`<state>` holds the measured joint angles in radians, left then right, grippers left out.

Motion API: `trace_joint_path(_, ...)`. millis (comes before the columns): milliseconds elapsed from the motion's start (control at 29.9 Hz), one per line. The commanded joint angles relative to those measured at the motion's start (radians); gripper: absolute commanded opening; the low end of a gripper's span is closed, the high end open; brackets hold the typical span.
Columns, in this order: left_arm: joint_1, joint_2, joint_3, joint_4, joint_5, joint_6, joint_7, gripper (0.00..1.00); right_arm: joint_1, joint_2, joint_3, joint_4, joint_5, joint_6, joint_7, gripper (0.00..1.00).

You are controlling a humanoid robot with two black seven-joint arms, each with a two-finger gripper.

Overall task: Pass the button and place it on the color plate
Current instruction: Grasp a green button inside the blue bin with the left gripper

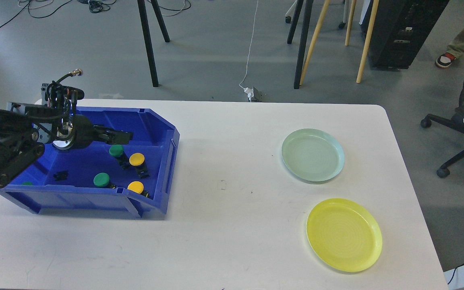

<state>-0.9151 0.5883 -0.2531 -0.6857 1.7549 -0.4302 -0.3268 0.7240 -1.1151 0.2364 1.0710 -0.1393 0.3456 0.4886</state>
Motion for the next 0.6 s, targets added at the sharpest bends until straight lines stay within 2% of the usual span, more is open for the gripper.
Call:
trace_joint_path(0, 0.005, -0.047, 0.014, 0.086, 0.002, 0.022, -0.009, 1.00, 0.000, 0.000, 0.000, 0.001, 0.000, -0.002, 0.000, 1.00)
trace_joint_path(167, 0.002, -0.067, 0.121, 0.153, -0.017, 0.068, -0.040, 1.00, 0.000, 0.000, 0.000, 0.000, 0.000, -0.002, -0.001, 1.00)
trace_joint_path(569, 0.005, -0.076, 0.126, 0.169, -0.023, 0.074, -0.049, 0.97, 0.000, 0.011, -0.003, 0.001, -0.002, -0.014, -0.001, 1.00)
